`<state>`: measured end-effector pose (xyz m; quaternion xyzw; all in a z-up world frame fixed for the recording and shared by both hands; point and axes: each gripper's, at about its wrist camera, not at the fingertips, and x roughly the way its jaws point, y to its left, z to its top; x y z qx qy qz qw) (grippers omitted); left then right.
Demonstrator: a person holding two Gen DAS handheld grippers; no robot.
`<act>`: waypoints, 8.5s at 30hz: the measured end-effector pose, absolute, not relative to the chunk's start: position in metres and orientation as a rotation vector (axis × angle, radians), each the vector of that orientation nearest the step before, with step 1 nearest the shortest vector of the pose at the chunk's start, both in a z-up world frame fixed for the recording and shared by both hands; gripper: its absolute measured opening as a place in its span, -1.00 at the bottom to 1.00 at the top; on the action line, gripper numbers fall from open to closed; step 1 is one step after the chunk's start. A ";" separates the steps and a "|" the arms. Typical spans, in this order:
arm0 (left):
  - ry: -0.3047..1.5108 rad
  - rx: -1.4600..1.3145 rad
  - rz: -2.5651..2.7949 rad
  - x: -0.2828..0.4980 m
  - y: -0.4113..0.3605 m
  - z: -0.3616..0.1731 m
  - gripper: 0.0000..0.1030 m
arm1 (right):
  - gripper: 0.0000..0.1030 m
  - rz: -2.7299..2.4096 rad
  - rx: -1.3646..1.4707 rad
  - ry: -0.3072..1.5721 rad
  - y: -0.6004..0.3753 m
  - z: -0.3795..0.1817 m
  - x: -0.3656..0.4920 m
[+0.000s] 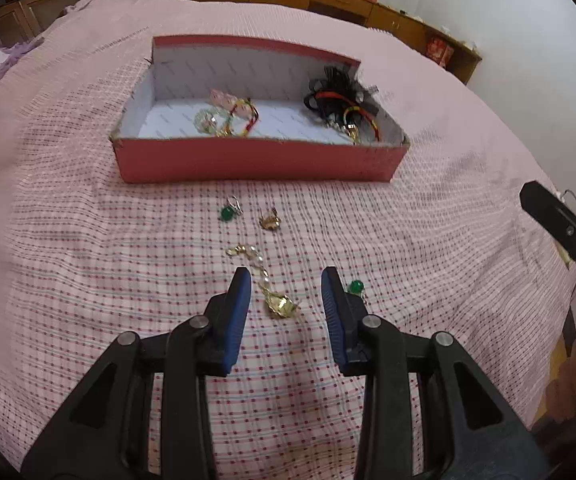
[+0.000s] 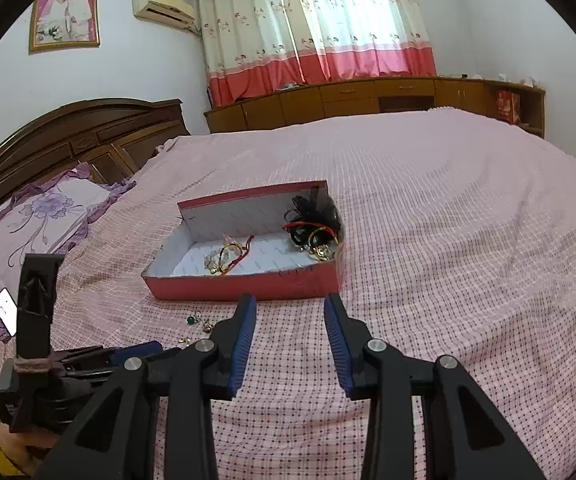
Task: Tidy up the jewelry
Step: 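Withdraw both open grippers from the box toward the remaining earrings and charms, then grasp the gold charm with the left gripper while the right grasps a green-stone earring, then carry the gold charm and green earring with both grippers into the box, then open both grippers to drop the charm and earring in the box, then withdraw both open grippers from the box toward the last earrings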
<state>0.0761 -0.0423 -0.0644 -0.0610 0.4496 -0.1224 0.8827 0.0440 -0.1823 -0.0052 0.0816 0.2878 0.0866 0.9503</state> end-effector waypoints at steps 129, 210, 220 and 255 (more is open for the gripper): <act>0.531 -0.138 -0.092 0.213 0.010 -0.023 -0.82 | -0.79 0.150 0.093 0.528 -0.136 -0.029 0.246; 0.751 -0.177 -0.048 0.104 0.057 -0.029 -0.47 | -0.42 0.298 0.108 0.783 -0.067 -0.068 0.125; 0.768 -0.206 -0.048 0.106 0.067 -0.040 -0.47 | -0.42 0.293 0.067 0.853 -0.050 -0.091 0.141; 0.834 -0.172 -0.163 0.116 0.011 -0.050 -0.47 | -0.67 0.252 0.178 0.743 -0.140 -0.036 0.108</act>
